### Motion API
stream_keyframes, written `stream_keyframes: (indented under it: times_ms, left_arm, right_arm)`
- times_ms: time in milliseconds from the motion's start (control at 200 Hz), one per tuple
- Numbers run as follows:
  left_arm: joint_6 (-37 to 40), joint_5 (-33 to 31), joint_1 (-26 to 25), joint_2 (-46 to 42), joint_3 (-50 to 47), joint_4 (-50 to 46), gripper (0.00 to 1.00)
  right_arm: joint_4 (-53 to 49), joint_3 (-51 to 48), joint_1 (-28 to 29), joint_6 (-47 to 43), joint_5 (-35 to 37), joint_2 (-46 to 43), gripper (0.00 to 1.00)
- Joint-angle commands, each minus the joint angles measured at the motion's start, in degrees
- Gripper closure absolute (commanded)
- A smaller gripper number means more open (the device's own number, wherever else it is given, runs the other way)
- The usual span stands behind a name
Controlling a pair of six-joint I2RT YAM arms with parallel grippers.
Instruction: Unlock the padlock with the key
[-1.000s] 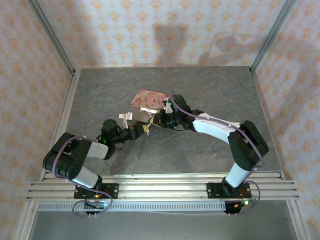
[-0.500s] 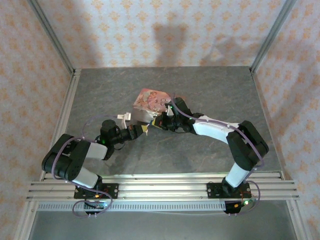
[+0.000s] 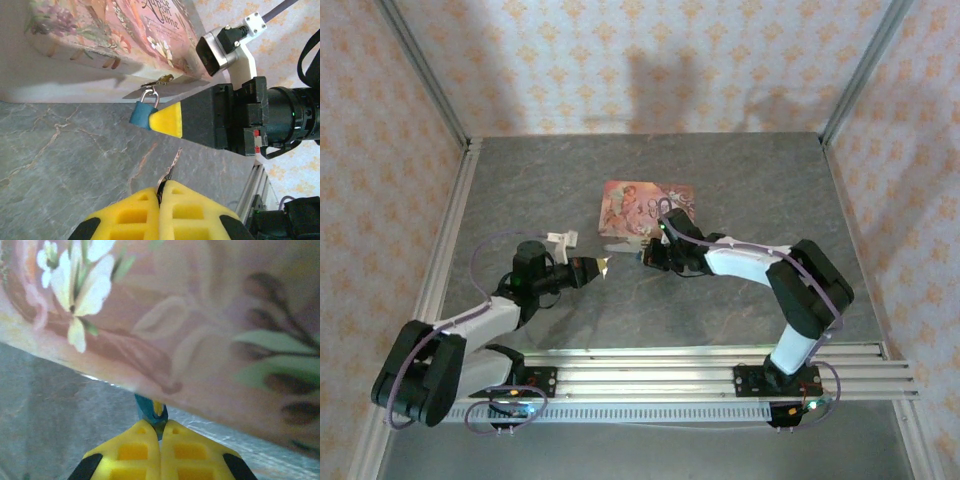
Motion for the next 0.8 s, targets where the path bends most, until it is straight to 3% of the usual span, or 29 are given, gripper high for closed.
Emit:
stream_keyframes:
  times_ms: [0,135,235,591,796]
  left_arm:
    - [4.4,-2.0,0.5,-2.7,0.7,-7.8,1.0]
    - [5.4,-2.7,0.4,-4.9,0.8,-10.8,1.0]
    - [5.7,-3.0,0.5,-6.2,0.7,-12.1,1.0]
    - [7.2,-7.8,0.4,-12.2,1.6,-21.9,1.0]
    - [7.5,-9.4,0.5,-14.9,1.8,-25.8,1.0]
  right_arm:
    - [-1.3,0.4,1.3,-3.9,7.3,-0.6,0.91]
    - [-4.0,0.5,2.5,-4.4,13.3,-2.7,0.6]
    - [-7.3,1.8,4.3,-4.8,18.4,-3.8,0.49]
    - [-19.4,11.8,12.7,-1.4,38.7,2.8,0.46]
    - [-20.6,15.5,14.0,1.7,43.7,7.9,0.46]
